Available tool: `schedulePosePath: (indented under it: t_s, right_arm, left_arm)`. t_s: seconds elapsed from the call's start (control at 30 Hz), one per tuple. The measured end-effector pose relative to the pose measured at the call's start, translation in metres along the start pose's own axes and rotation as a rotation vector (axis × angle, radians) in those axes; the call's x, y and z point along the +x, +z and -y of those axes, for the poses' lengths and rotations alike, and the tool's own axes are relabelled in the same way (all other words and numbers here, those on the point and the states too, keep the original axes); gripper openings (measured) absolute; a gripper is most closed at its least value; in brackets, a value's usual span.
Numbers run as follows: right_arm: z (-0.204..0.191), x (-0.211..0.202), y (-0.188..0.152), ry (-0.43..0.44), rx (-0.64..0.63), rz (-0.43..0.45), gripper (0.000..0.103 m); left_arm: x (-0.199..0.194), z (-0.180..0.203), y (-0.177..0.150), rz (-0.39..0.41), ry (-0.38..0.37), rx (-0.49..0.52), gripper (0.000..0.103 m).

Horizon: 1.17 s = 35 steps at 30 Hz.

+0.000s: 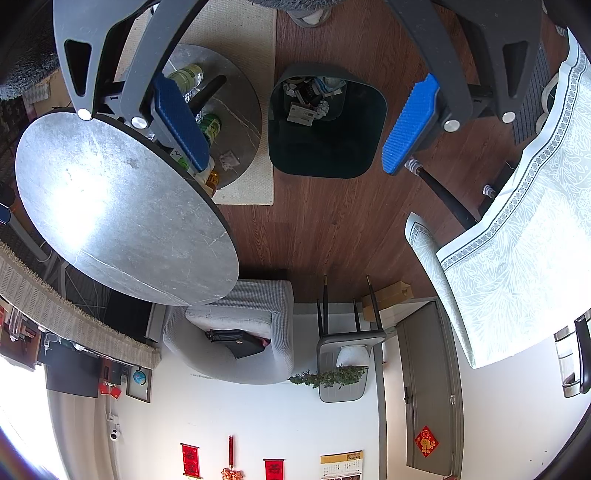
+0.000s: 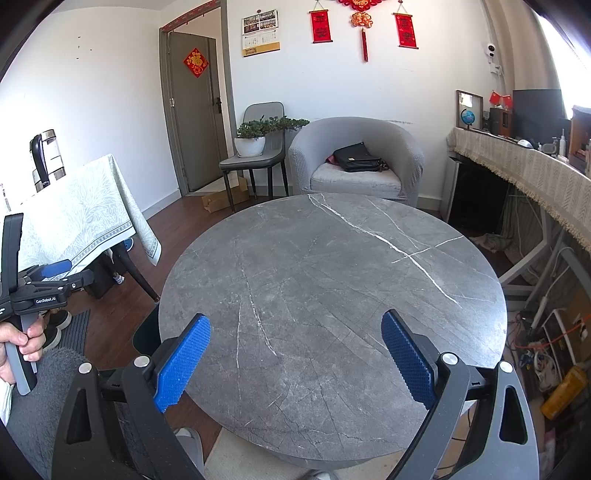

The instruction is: Collect trash

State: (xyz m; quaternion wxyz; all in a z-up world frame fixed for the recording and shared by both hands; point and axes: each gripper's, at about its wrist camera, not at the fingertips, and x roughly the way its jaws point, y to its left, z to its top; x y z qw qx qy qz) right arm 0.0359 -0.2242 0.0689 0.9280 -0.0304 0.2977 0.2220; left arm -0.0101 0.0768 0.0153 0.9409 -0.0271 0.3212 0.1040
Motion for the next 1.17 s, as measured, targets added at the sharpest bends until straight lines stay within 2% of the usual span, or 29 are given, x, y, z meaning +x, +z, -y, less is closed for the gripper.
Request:
schedulePosePath:
  t_s: [1.17]
  right_arm:
    - [0.0002, 0.0000, -0.0001, 0.000, 0.001, 0.000, 0.095]
  left_arm:
    - [0.0055, 0.0004, -0.0006, -0.020, -0.001, 0.015, 0.097]
